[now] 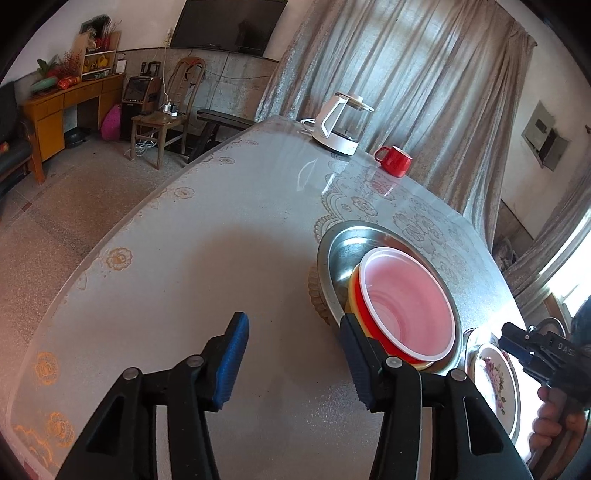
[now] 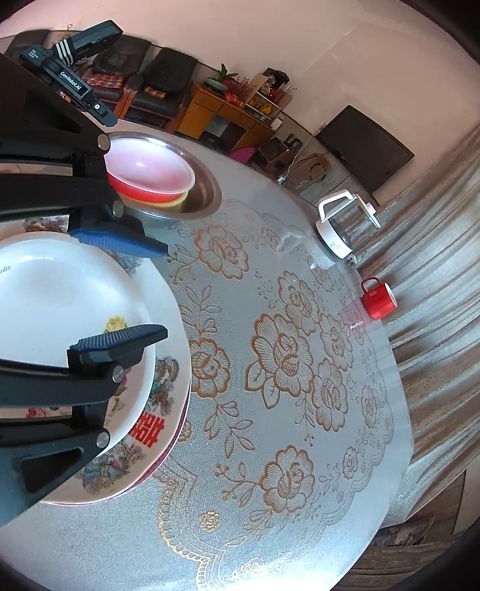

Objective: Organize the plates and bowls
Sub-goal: 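Grip the steel bowl's rim with both grippers and lift the nested bowls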

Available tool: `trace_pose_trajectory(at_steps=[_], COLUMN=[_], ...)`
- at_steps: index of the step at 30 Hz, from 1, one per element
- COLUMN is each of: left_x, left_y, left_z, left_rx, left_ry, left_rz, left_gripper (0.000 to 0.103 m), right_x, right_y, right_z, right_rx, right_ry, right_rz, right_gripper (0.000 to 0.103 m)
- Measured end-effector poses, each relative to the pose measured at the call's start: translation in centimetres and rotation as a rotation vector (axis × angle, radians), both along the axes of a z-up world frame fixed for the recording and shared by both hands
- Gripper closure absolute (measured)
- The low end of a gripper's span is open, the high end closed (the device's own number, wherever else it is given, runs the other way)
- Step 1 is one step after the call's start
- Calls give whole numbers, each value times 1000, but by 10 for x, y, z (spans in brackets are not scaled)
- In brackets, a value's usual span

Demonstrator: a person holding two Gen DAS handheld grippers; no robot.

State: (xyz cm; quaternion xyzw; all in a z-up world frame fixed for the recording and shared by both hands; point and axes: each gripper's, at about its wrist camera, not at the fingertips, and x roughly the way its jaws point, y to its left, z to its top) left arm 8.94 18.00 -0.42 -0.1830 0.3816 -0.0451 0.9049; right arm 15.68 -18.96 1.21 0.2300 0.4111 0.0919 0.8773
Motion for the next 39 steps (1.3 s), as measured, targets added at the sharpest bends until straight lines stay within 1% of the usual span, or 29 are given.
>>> trace_pose_trajectory(at_steps=[3,4,6,9,11,15,17,19,22,23,24,25,26,28,30,32,34,36,38,39], left_x=[1,3,5,8,11,22,27,34,46,49,52,55,57,60,63,65,69,70,68,66], left_y=[3,4,7,10,12,11,11,8,4,3,2,1,0,-2,-5,-10,-13,-14,-15,-16], left_z=[2,2,2,2,3,3,2,1,-6,-8,-10,-12,-14,-17,-17,-18,-21,-25,-26,-26], left_rx=[-7,-9,-9,-25,-40,-75,-78,-68,-107,-105,-108,-110,-116,-134,-144,-139,-135,-156,-167,-156], left_ry=[3,6,9,-8,-25,-32,-44,-28,9,21,35,48,54,56,60,64,76,75,70,68], left_rz=[6,12,34,39,33,22,29,27,-14,-12,-18,-18,-16,-32,-45,-53,-65,-75,-82,-77], left_gripper=[51,51,52,52,52,52,51,50,51,53,61,67,67,73,82,86,87,87,90,90], right_x=[9,13,22,35,45,61,67,69,72,73,74,74,75,75,76,76,77,77,77,77], right_y=[15,21,34,50,57,67,72,77,85,86,88,89,90,92,94,96,99,99,99,100], right_z=[0,0,1,1,0,-4,-6,-10,-16,-18,-20,-22,-25,-28,-31,-31,-32,-32,-32,-32], right_rx=[-20,-34,-49,-61,-58,-10,-23,-37,-67,-71,-77,-85,-91,-104,-118,-133,-146,-150,-158,-167], right_ry=[1,-3,-3,6,19,57,66,76,86,88,91,94,98,100,105,100,99,99,97,97], right_rz=[36,48,75,105,113,146,148,157,179,181,181,180,180,186,192,195,203,207,210,213], right_gripper=[66,68,76,84,84,84,84,84,83,83,83,83,84,84,84,84,84,84,84,84])
